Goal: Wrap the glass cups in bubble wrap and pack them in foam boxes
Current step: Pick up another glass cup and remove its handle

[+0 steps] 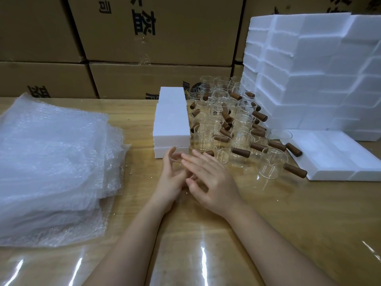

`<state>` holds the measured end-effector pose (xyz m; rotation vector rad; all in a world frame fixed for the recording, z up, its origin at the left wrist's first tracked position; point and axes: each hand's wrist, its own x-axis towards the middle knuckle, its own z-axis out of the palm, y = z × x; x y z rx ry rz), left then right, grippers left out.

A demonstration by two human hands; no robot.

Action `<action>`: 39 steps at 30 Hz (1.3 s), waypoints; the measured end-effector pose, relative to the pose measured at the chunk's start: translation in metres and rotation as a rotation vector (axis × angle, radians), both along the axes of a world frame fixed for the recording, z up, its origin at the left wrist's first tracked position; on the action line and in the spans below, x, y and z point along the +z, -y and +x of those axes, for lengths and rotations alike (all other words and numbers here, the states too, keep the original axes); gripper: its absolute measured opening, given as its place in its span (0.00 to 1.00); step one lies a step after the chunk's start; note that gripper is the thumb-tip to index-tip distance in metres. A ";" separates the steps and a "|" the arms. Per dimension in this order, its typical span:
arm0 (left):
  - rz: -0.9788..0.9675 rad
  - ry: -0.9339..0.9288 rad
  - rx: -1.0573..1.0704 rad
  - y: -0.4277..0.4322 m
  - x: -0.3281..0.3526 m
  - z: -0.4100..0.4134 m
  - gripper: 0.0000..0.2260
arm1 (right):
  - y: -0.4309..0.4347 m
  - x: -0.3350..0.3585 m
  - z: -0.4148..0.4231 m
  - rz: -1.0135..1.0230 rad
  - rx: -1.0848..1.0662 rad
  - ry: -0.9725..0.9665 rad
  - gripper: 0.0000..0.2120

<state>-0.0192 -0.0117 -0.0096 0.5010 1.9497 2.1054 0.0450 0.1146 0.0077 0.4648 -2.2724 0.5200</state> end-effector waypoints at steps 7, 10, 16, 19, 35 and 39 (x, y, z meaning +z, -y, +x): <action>-0.098 -0.115 -0.107 -0.002 0.005 0.007 0.28 | 0.002 -0.003 -0.002 0.042 0.037 0.037 0.17; -0.155 -0.209 -0.143 -0.003 0.007 0.010 0.28 | 0.003 -0.002 -0.002 0.073 -0.005 0.120 0.21; -0.173 -0.293 -0.137 -0.008 0.006 0.010 0.32 | 0.010 0.002 -0.006 0.118 -0.251 0.266 0.30; -0.103 -0.256 -0.087 -0.007 0.004 0.010 0.29 | 0.005 0.002 -0.008 0.081 -0.340 0.297 0.32; 0.132 -0.061 -0.094 -0.004 0.004 0.007 0.23 | -0.004 -0.003 -0.005 -0.158 -0.159 0.099 0.15; 0.089 -0.095 -0.080 -0.005 0.005 0.008 0.26 | -0.002 -0.002 -0.004 -0.210 -0.129 0.104 0.15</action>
